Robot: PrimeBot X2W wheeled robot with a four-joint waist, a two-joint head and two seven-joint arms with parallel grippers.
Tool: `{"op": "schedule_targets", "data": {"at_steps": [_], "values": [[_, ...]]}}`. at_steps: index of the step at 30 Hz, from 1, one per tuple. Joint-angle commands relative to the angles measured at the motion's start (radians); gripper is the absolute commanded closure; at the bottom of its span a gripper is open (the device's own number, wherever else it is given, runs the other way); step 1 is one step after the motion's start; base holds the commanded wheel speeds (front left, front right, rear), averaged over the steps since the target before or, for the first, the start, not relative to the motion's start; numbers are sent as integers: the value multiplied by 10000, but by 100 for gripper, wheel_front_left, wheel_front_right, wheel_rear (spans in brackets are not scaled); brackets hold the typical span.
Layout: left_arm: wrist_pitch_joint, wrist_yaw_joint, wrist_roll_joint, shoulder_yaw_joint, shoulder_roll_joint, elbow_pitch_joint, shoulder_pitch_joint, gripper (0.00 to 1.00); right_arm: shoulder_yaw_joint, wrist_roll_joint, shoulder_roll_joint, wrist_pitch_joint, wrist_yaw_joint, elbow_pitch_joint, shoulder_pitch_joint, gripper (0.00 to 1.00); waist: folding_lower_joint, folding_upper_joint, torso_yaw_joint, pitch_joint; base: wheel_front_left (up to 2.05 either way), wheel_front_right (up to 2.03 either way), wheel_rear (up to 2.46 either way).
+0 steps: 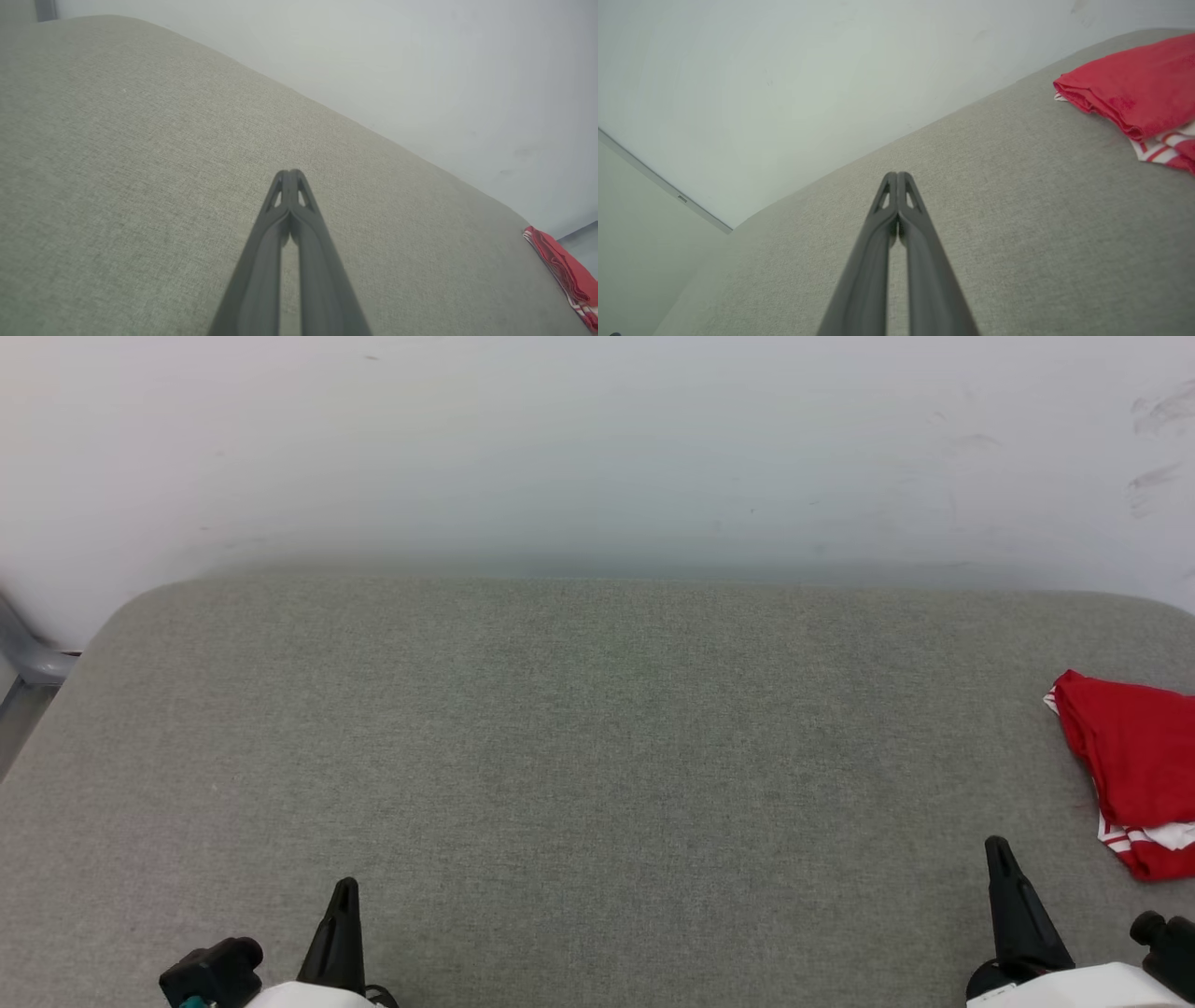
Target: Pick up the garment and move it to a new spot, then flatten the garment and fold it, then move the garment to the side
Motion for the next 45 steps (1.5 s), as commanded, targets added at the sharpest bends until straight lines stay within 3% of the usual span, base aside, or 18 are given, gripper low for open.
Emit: {"op": "schedule_targets", "data": {"at_steps": [1, 45], "values": [[66, -86, -421, 78, 71, -66, -314, 100, -11, 427, -97, 84, -2, -59, -307, 100, 0, 0, -3, 4, 0, 0, 0], [1483, -923, -6655, 812, -52, 647, -1460, 100, -211, 6311, -108, 1491, -4, 730, -1384, 100, 0, 0, -126, 132, 0, 0, 0]]}}
